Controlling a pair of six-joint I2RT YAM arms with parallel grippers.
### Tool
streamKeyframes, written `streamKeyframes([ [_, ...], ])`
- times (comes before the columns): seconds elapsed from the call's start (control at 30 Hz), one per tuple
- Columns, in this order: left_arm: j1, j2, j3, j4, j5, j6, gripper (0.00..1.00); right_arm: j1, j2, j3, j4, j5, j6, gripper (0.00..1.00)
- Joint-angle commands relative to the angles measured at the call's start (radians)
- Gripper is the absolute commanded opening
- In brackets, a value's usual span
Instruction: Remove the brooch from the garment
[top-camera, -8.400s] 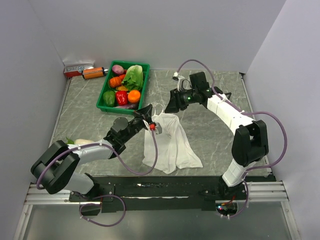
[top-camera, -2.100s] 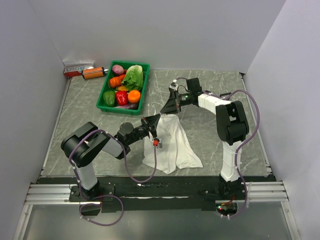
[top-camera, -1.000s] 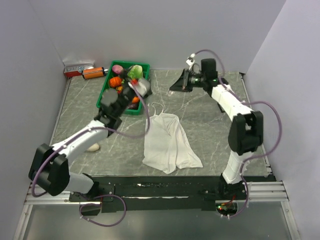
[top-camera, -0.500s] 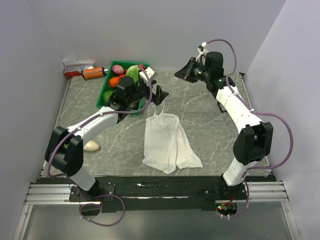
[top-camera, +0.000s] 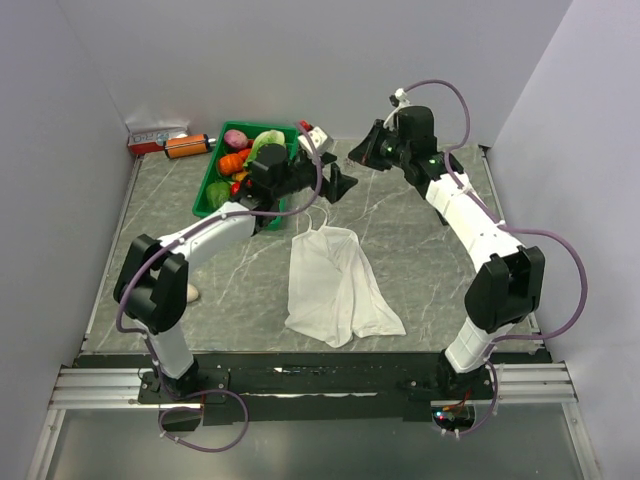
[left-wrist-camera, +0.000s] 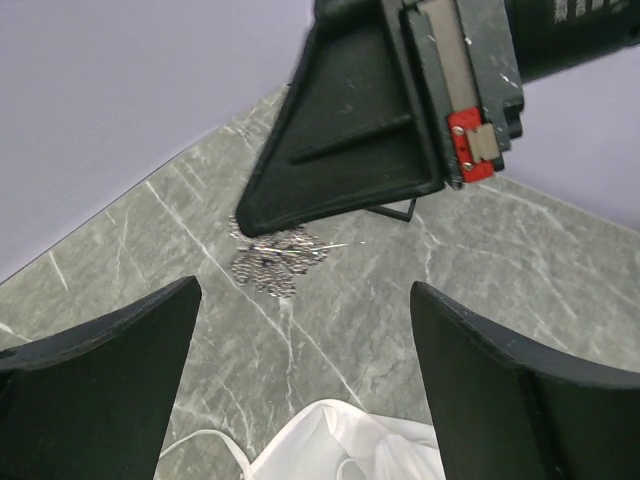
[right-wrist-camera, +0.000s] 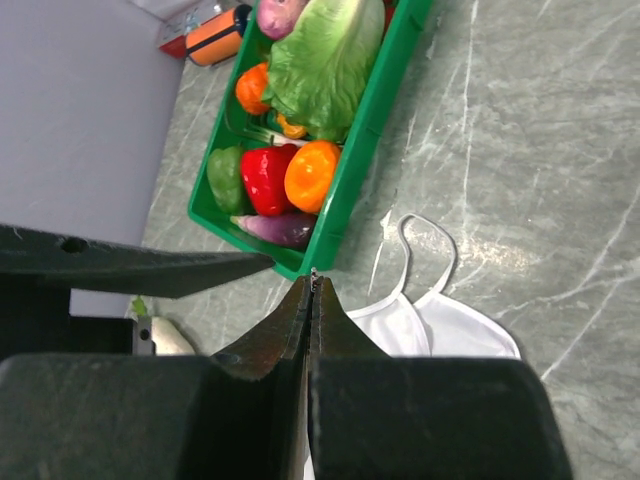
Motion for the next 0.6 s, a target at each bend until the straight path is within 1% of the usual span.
streamKeyframes([
  [0.0,-0.045,0.008,0.056,0.05,-0.103,0.063,0.91,0.012,-0.07,0.036,0.002,0.065,0.012,0.0],
  [0.07,-0.053,0.02,0.068,0.051,-0.158,0.063,0.91,0.013,-0.071,0.031,0.006,0.068,0.012,0.0],
  [0.13,-0.058,0.027,0.071,0.05,-0.184,0.068,0.91,0.015,-0.076,0.028,0.008,0.066,0.009,0.0],
  [0.27,-0.062,0.03,0.079,0.054,-0.215,0.06,0.9,0.019,-0.076,0.017,0.013,0.065,0.001,0.0],
  [0.4,-0.062,0.036,0.093,0.05,-0.284,0.055,0.89,0.027,-0.084,0.006,0.02,0.066,-0.003,0.0],
  [0.57,-0.062,0.041,0.101,0.045,-0.315,0.06,0.89,0.027,-0.088,-0.003,0.026,0.074,-0.006,0.0],
])
